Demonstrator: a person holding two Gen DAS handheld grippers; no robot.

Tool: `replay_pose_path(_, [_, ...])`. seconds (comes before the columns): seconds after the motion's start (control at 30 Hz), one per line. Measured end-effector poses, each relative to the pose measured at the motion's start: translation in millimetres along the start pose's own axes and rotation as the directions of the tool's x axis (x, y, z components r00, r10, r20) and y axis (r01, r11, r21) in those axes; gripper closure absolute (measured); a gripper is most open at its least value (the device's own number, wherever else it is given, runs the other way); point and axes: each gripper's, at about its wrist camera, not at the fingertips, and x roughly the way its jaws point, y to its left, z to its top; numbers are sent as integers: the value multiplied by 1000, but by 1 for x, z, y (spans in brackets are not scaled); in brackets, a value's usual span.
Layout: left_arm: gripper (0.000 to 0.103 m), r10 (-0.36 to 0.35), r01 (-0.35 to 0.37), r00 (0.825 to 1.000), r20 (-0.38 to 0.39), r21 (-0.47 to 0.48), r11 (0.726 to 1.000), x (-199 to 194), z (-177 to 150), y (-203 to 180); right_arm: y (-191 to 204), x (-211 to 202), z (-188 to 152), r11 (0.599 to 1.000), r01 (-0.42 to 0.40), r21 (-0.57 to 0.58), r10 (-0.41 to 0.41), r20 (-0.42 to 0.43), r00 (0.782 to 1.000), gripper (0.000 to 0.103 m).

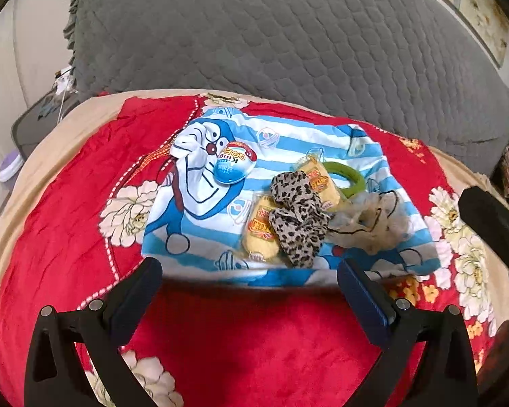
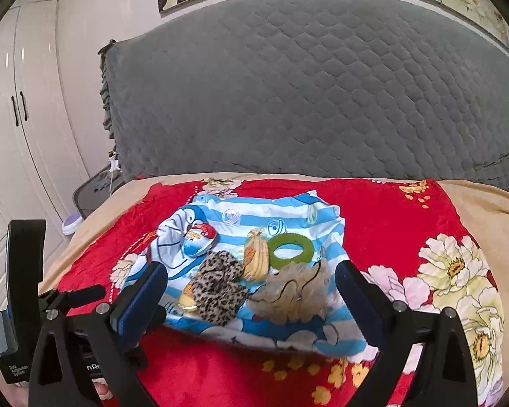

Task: Organize objects

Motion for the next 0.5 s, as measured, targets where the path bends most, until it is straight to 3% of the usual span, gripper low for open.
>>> replay_pose_path(0.37, [0,4,-4,995,104,4,1000,-53,-5,-1,18,-55,-4,997,47,-58,-41,98,994,1])
replay_pose_path(0.5, [0,-25,25,991,132,-2,1000,-72,-7,-2,20,-73,-3,997,55,-58,-47,131,990,1])
